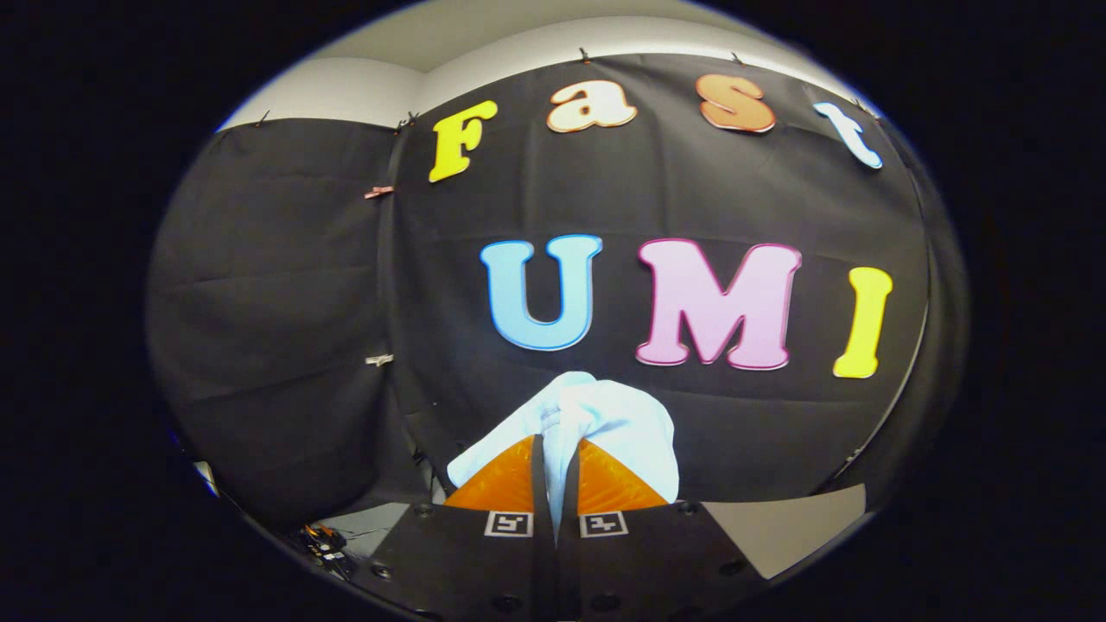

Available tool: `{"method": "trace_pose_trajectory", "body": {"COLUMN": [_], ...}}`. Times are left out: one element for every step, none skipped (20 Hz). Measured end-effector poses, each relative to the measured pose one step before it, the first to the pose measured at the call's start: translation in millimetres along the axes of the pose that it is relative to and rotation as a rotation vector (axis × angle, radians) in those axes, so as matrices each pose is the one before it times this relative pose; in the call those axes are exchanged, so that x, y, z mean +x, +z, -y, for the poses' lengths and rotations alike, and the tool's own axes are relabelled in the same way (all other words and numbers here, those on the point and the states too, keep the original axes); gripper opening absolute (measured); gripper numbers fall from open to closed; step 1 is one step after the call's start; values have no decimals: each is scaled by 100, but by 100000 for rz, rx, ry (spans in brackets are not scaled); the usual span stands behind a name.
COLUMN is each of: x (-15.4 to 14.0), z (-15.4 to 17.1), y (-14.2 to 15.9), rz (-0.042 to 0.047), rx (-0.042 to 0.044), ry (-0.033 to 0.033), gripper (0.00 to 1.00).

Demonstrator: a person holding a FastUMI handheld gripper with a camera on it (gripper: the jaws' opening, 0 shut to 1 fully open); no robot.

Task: Put the clothes into the washing machine and then close the washing machine lid.

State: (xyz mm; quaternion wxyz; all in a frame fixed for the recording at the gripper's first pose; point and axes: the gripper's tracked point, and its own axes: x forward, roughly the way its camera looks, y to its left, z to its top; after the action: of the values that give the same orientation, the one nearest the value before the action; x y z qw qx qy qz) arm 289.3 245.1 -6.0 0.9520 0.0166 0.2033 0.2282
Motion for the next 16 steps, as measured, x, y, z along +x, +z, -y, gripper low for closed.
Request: {"method": "trace_pose_trajectory", "body": {"x": [1165, 1212, 1030, 1178, 1217, 1316, 1300, 1271, 1189, 1829, 1330, 1185, 1208, 931, 635, 588], "z": [-1317, -913, -701, -744, -773, -519, -646, -484, -255, 854, 187, 560, 409, 169, -45, 5], "y": [-1143, -1094, -1102, -1134, -1255, -1531, -1475, -1459, -1490, -3102, -1581, -1576, -1557, -1167, -917, -589], "rz": [-1250, -882, -953, -1018, -1040, -1634, -2182, -2556, -2723, -2591, -2577, -2869, -2641, -2358, -1893, -1924], "rx": [-2272, -2017, -1378, -215, 1091, 1689, 995, 274, 211, 466, 1039, 779, 859, 1012, 386, -714], "ry": [3462, 2698, 2256, 2622, 2587, 2877, 2933, 2624, 2121, 1790, 1472, -442, 58, 1411, 1328, 468], "gripper": [5, 5, 5, 5, 5, 5, 5, 5, 5, 5, 5, 5, 5, 5, 5, 5]}}
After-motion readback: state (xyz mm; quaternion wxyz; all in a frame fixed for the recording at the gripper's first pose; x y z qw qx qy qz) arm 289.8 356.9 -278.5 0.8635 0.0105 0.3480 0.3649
